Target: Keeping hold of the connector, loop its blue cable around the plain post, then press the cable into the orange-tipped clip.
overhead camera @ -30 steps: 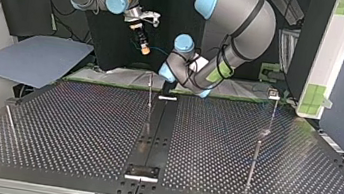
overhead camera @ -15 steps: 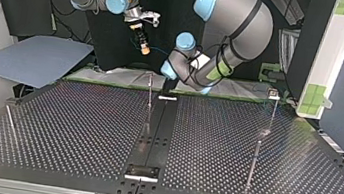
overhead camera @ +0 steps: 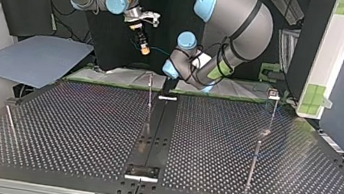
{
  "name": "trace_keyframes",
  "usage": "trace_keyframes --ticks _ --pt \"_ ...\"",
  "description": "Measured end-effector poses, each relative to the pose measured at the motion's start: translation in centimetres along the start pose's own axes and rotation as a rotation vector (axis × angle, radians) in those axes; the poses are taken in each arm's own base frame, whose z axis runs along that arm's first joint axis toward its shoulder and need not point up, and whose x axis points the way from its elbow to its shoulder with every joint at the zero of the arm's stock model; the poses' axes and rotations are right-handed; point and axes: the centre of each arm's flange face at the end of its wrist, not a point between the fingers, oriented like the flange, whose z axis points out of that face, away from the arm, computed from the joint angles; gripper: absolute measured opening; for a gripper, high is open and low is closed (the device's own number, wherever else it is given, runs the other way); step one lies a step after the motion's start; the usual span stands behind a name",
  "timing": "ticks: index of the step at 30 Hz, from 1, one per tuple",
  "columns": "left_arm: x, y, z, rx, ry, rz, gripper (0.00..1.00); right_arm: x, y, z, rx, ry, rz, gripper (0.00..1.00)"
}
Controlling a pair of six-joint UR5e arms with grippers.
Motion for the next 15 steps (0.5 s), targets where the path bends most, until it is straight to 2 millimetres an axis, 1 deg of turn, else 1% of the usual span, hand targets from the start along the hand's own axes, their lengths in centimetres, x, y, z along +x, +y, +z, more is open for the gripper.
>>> trace_keyframes --ticks 1,2,3,4,5,6,7,15 --pt "0.04 -0.04 -0.02 -0.001 0.000 -0.002 0.61 0.01 0.00 0.00 0.000 0.000 0.000 0.00" --pt "0.06 -0.08 -0.05 -0.002 0.000 -0.002 0.61 0.01 0.00 0.01 0.000 0.000 0.000 0.00" --pt "0.08 -0.10 -0.08 -0.005 0.000 -0.002 0.53 0.01 0.01 0.01 0.000 0.000 0.000 0.00" --pt "0.09 -0.15 -0.13 -0.008 0.000 -0.002 0.24 0.01 0.00 0.01 0.000 0.000 0.000 0.00" --pt "0.10 -0.21 -0.17 -0.011 -0.001 0.000 0.24 0.01 0.00 0.01 0.000 0.000 0.000 0.00" --pt "0.10 -0.28 -0.21 -0.012 -0.002 0.001 0.10 0.00 0.00 0.01 0.000 0.000 0.001 0.00" --pt "0.11 -0.40 -0.27 -0.012 -0.004 0.003 0.00 0.00 0.00 0.01 0.000 0.000 0.001 0.00" --pt "0.09 -1.03 -0.58 -0.012 -0.016 0.020 0.00 -0.07 0.07 -0.06 -0.001 -0.007 0.002 0.00"
